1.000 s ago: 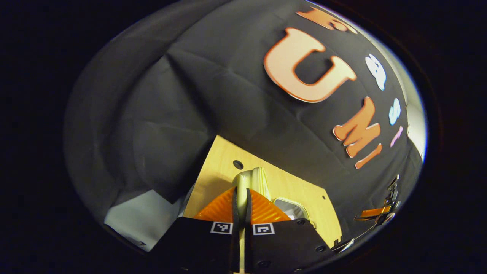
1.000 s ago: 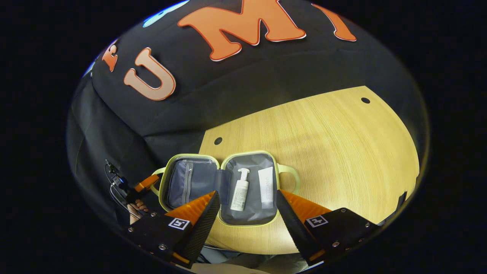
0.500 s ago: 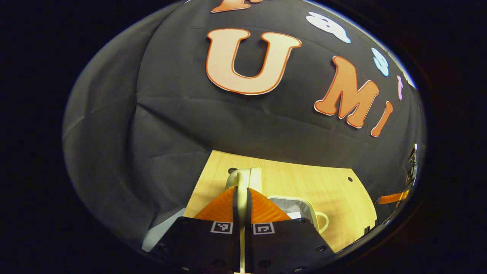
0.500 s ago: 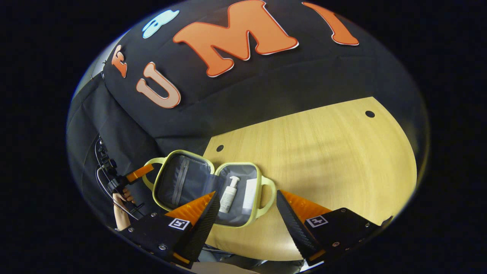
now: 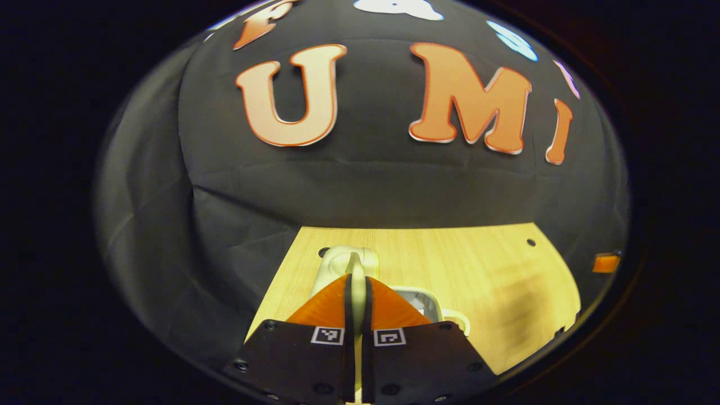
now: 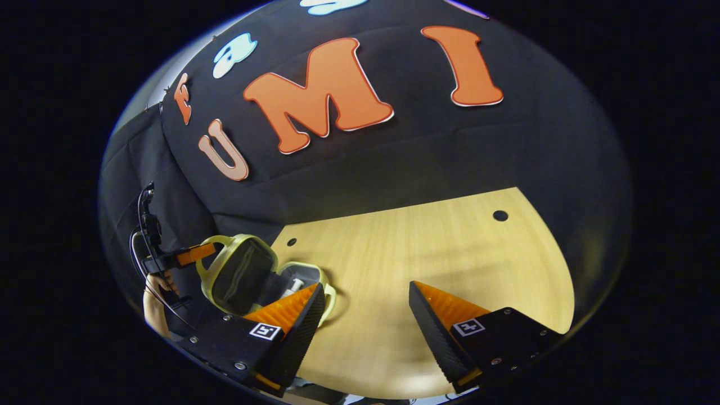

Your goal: First open the suitcase, pack the skin care products into it, and then close the suitcase.

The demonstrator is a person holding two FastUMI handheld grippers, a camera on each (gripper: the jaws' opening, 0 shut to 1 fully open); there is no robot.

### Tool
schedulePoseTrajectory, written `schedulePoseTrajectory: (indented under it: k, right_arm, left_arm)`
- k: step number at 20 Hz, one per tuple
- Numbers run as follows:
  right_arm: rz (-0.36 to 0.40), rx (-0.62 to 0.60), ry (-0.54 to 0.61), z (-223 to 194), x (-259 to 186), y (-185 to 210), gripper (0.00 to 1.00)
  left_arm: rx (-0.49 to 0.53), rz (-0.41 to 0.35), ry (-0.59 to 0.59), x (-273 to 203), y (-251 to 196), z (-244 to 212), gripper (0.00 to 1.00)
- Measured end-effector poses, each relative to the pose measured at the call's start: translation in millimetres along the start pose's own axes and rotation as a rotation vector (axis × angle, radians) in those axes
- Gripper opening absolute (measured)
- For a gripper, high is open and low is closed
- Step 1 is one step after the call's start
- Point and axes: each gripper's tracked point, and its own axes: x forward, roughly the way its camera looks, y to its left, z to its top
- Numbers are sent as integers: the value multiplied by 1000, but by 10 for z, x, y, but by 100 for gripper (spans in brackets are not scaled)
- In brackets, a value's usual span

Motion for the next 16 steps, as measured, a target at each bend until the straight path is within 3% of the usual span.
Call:
schedulePoseTrajectory:
  k: [8,16]
  right_arm:
    - [-41,15,-21,-21,-301,-604,96]
    - [-99,39,27,-305,-358,-908,95]
  left_arm:
    - [239,32,65,394,-1266,-399,5]
    - [381,10,162,1168,-1931,-1126,5]
